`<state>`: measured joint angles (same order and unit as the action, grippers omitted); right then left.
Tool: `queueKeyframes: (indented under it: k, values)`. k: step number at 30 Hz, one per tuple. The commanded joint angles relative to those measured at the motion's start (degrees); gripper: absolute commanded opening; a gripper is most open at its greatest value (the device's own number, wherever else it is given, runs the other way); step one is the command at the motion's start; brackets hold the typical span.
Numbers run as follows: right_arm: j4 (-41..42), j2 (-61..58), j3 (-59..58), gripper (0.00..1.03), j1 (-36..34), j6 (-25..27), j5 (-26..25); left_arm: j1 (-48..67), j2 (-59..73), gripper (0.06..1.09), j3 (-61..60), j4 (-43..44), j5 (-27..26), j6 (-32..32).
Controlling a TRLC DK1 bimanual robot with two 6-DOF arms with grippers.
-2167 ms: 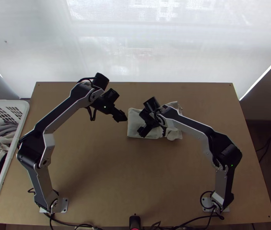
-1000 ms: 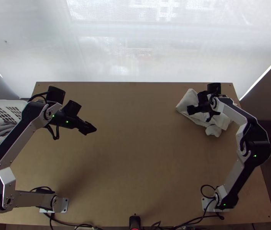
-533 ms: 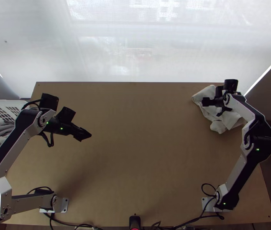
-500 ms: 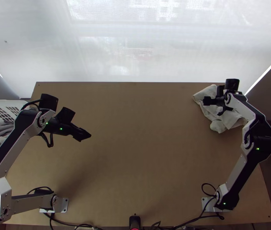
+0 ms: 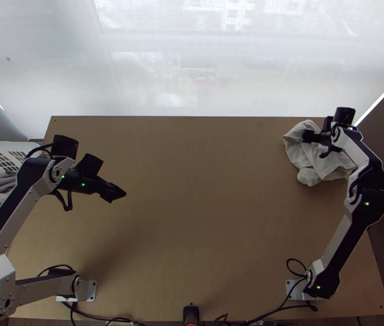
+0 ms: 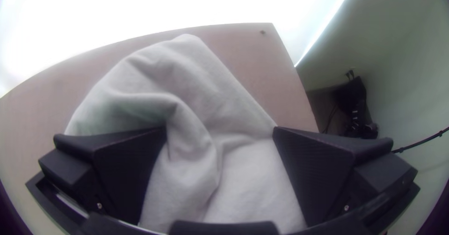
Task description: Fold the t-shirt
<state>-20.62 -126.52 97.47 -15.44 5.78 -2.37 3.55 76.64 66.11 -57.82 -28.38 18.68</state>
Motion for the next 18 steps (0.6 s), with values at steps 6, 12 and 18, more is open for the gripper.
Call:
queueKeyframes:
  k: [6,12,18]
  values:
    - [-0.9,3.4,-6.7,0.99,5.0,-1.6,-0.1,0.1,-0.4,1.04,-0.1,-0.4,0.0,0.0]
    - [-0.2,6.5,-12.9,0.99,11.1,-1.9,-0.1,0.0,-0.9,1.04,-0.1,-0.7,0.0,0.1]
    - [0.3,9.6,-16.5,0.99,15.4,-1.9,-0.1,0.4,-0.9,1.04,-0.2,-0.7,-0.1,0.1]
